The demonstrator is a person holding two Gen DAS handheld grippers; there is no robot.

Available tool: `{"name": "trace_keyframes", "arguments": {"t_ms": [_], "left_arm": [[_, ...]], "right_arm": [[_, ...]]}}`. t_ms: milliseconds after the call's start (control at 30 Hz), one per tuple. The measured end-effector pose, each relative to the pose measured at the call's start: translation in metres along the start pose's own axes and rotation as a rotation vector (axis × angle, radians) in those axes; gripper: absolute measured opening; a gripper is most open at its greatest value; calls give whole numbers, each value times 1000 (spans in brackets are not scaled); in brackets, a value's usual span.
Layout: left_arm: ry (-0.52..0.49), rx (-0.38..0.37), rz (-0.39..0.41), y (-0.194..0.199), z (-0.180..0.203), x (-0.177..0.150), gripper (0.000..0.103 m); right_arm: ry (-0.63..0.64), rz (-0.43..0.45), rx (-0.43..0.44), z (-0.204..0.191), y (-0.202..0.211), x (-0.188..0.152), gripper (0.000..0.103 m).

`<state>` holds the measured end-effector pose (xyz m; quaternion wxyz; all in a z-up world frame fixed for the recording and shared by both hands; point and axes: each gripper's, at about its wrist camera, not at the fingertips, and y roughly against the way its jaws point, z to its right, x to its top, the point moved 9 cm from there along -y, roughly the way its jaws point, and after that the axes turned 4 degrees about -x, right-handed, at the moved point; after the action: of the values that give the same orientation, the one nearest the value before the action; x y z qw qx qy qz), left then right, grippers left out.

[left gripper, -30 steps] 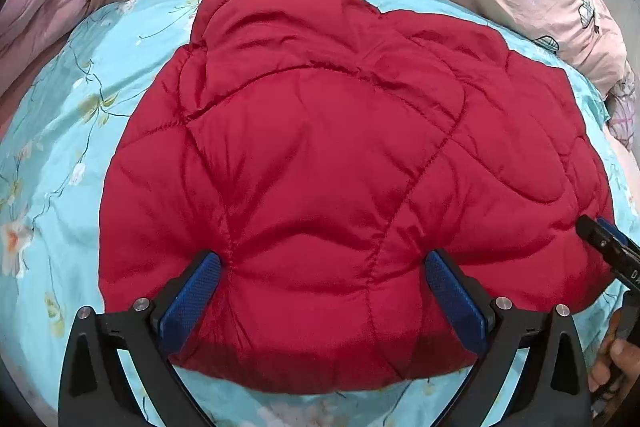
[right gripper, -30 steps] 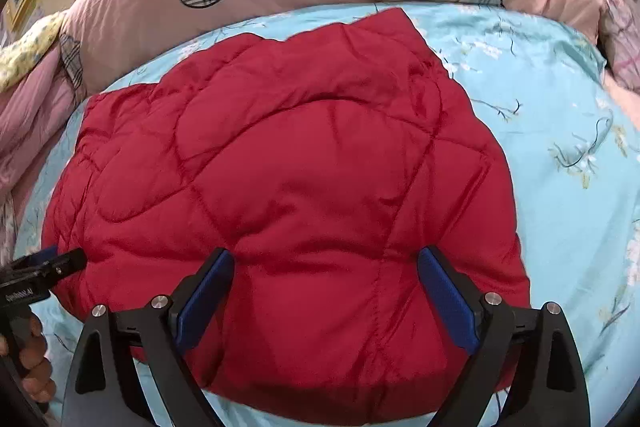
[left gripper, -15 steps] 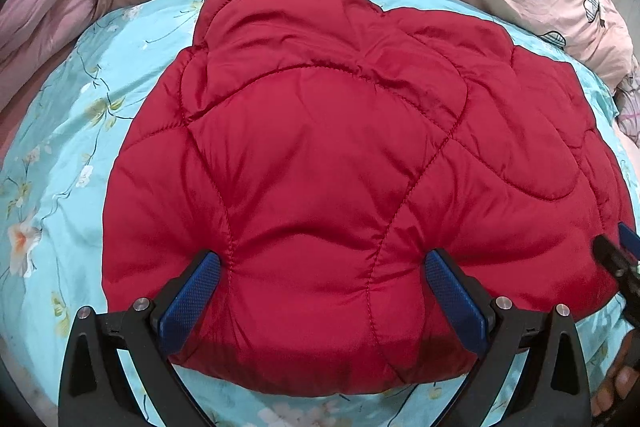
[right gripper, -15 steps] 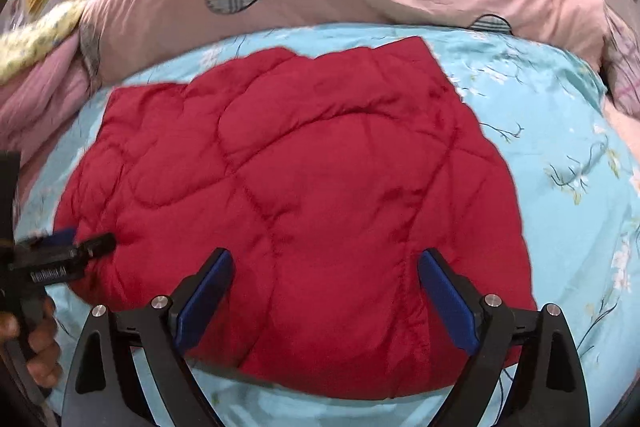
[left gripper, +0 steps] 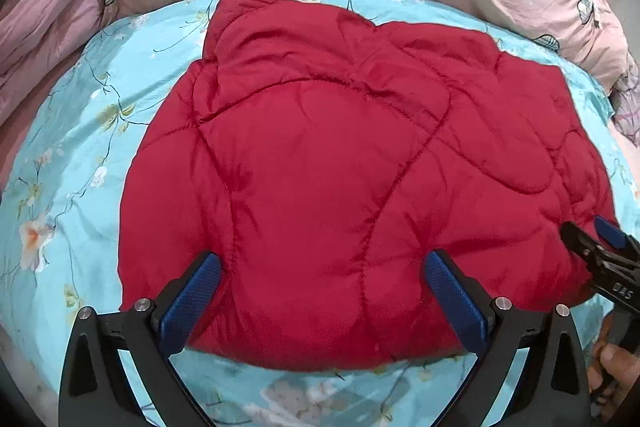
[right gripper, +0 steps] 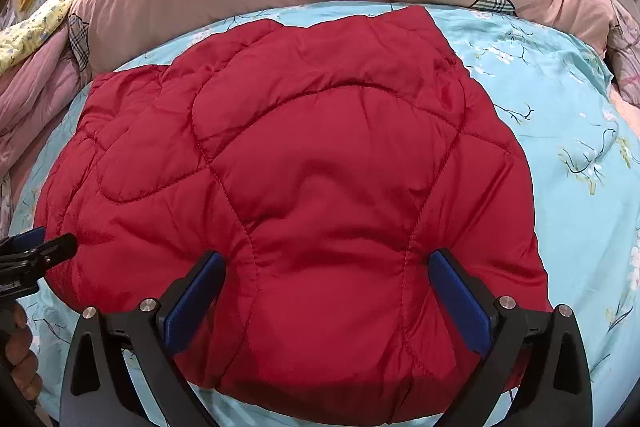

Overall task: Fold large clothes
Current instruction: 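Press and smooth the folded red coat flat with both open grippers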

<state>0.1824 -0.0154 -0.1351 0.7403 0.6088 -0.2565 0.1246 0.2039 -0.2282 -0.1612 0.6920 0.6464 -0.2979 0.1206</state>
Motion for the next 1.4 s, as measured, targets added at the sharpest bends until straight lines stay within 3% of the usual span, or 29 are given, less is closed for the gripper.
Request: {"name": "trace_keyframes", "arguments": {"t_ms": [167, 400, 533, 967, 1400], "left_arm": [[2, -59, 33, 16, 8, 5, 102], [-52, -54, 55, 18, 21, 15, 102], [-57, -27, 0, -2, 18, 10, 102], [-37, -21, -31, -21, 15, 19, 103], [-49, -13, -23, -23, 17, 15, 103]], "right_arm": [[-3, -1, 11, -1, 8, 0, 102], [-17, 23, 39, 0, 27, 9, 98], [-12, 58, 49, -1, 37, 25, 98], [12, -46, 34, 2, -19, 44, 102], [15, -25, 22, 3, -25, 42, 103]]}}
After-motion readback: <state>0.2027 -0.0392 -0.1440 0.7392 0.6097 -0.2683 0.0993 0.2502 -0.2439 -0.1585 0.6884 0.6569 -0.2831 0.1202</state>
